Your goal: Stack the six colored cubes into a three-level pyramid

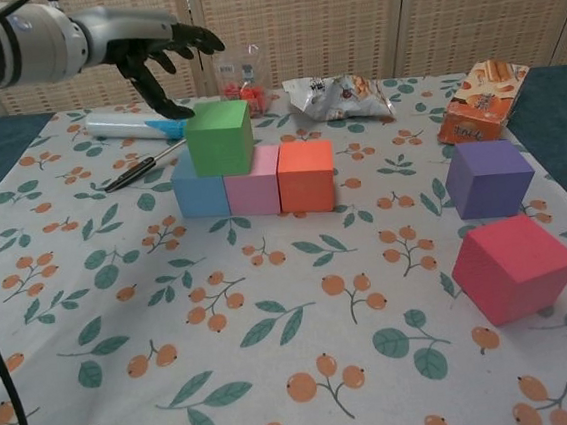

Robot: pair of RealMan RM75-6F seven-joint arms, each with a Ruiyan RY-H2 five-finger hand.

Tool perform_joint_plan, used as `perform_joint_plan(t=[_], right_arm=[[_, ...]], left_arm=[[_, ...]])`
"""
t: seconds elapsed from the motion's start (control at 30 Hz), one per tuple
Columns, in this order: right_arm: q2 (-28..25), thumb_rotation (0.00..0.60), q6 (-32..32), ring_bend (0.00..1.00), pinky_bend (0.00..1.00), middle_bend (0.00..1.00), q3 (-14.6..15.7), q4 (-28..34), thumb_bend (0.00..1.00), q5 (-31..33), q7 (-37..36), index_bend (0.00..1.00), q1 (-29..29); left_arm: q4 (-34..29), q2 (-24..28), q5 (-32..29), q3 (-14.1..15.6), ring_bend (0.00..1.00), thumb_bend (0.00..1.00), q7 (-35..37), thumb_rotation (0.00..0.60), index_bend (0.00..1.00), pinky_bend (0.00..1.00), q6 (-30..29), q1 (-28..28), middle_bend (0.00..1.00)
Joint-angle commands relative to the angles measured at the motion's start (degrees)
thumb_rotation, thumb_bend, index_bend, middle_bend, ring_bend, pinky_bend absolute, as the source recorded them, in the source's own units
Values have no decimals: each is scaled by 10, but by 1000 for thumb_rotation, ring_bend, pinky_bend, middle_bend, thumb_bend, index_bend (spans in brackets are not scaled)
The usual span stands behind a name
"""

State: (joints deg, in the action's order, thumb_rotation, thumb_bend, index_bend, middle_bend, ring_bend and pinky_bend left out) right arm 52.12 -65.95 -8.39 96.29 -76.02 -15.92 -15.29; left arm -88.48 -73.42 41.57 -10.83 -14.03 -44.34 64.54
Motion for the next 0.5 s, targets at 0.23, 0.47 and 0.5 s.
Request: perform_joint_plan(t=[0.23,0.47,0.5], right_arm=[[46,600,85,0,169,69,8,-29,18,-17,24,0,-60],[130,600,162,22,189,128,-8,-96,18,20,95,56,-136],[143,600,170,26,190,133,-10,-107,18,28,106,64,-144]], left_arm=[[-35,64,144,31,59,326,74,600,125,138,-165,-147,93],[-28,89,222,62,91,325,126,600,175,138,-208,-221,142],[-28,91,230,65,96,325,132,600,180,138,-211,-229,148]])
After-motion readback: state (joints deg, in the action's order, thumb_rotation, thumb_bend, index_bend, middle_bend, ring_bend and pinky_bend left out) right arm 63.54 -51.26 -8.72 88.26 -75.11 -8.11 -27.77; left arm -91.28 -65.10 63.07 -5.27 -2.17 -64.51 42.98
